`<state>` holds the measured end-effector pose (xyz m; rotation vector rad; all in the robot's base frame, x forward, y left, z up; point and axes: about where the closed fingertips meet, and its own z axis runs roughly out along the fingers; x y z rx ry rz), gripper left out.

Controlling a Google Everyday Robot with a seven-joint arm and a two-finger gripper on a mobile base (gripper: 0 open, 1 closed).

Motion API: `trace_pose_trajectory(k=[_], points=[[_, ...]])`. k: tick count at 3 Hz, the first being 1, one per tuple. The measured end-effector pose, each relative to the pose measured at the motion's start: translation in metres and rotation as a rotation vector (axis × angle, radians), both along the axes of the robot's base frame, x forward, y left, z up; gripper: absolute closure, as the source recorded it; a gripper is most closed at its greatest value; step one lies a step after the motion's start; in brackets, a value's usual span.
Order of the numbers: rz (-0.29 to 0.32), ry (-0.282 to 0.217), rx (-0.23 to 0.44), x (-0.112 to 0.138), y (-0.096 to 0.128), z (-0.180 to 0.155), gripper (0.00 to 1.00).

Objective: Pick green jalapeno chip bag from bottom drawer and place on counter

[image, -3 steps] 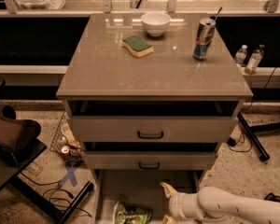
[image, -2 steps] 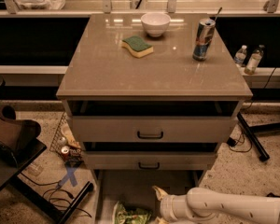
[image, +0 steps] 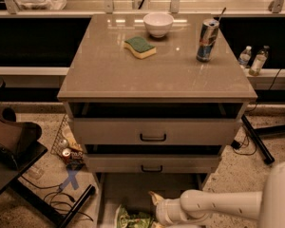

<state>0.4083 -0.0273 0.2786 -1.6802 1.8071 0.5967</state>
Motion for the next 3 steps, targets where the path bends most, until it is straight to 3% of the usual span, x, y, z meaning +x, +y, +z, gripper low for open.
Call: trace_pose_trajectory(k=[2,3], points=[[0.076,0.017,-0.006,0.003,0.035,-0.065,0.0],[0.077,0.021,0.001,0.005,0.041,-0.072,0.0]])
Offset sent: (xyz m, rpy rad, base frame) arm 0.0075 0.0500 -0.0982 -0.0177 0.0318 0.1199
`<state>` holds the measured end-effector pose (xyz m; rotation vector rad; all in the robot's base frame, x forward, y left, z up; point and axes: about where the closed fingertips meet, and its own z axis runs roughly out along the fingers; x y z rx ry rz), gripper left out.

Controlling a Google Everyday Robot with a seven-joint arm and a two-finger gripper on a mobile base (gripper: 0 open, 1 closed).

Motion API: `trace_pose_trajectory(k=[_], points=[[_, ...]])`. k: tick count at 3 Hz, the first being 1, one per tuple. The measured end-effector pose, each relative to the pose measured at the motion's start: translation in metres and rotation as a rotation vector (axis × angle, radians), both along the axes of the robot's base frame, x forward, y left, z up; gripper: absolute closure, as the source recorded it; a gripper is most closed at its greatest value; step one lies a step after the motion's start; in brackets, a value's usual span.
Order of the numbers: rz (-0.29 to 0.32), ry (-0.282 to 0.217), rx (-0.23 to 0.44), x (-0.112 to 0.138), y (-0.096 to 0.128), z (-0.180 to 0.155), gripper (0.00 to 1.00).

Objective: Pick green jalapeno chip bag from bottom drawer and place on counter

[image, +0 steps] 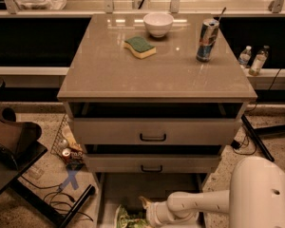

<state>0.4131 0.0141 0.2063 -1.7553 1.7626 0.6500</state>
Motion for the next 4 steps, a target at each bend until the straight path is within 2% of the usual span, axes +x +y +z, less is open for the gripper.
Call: trace_pose_trajectory(k=[2,3,4], points=[[-0.018,-0.011,-0.003,0.025,0.035,-0.052,0.0],[-0.009,0.008,-0.043,0.027,0.04,-0.075,0.03],[-0.009,0.008,-0.04,0.025,0.041,-0.074,0.25]])
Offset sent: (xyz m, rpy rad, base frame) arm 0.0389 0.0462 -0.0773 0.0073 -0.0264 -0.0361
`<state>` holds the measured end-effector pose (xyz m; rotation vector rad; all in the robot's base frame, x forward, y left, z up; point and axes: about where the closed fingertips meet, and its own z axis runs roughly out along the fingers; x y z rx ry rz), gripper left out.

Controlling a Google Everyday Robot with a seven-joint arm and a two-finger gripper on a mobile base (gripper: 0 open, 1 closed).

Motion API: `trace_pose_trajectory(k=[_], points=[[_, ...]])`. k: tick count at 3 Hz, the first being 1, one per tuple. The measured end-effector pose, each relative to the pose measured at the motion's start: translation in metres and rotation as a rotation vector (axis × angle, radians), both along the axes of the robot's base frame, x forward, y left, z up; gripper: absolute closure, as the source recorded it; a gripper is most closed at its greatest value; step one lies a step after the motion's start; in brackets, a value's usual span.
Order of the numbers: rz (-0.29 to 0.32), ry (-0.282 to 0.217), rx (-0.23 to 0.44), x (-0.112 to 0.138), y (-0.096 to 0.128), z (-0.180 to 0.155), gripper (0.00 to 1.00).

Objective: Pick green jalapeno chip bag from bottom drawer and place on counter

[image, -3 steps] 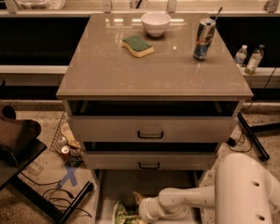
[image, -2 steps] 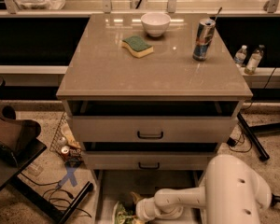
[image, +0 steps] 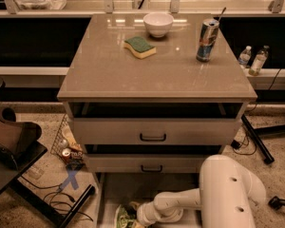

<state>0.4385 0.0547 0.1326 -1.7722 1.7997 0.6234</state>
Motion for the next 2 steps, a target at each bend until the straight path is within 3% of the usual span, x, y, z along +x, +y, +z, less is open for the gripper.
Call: trace_pose_trajectory(k=[1,2], points=[[0.002,0.002,0.001,-0.0012,0.0013,-0.0005,0.48],[0.004,0.005,0.003,-0.0029,0.003,-0.0012,0.8]])
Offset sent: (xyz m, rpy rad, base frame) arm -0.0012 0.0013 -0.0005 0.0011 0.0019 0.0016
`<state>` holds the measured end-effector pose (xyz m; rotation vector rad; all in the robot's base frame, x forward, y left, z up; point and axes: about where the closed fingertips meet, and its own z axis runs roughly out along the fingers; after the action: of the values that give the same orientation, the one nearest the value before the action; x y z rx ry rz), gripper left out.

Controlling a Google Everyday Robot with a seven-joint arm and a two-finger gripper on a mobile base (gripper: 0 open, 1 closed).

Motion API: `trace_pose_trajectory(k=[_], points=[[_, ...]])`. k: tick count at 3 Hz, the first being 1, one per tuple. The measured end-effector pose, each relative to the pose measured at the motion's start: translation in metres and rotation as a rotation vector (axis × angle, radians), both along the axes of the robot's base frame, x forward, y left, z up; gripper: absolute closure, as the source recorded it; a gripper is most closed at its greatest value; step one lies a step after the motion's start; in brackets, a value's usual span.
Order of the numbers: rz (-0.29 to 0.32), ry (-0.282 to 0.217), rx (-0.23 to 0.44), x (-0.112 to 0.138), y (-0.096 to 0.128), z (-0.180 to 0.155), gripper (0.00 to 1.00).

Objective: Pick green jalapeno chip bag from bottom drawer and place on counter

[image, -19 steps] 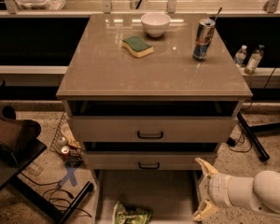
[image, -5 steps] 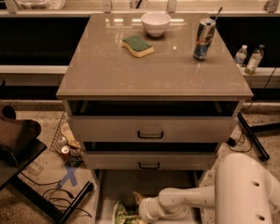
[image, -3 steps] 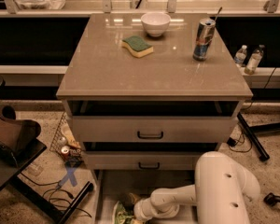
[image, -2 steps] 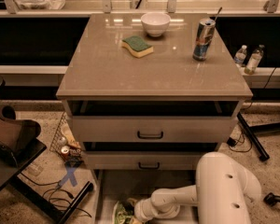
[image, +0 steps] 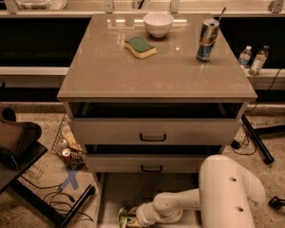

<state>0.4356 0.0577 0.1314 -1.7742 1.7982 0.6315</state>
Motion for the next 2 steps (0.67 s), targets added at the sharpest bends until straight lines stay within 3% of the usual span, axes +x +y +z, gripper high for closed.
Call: trace_pose_trajectory(k=[1,2], points=[[0.001,0.001,0.001,-0.0009,0.0009,-0.0004,0.99],[0.001,0.0,0.002,-0.0017,0.0012,0.0005,1.0]])
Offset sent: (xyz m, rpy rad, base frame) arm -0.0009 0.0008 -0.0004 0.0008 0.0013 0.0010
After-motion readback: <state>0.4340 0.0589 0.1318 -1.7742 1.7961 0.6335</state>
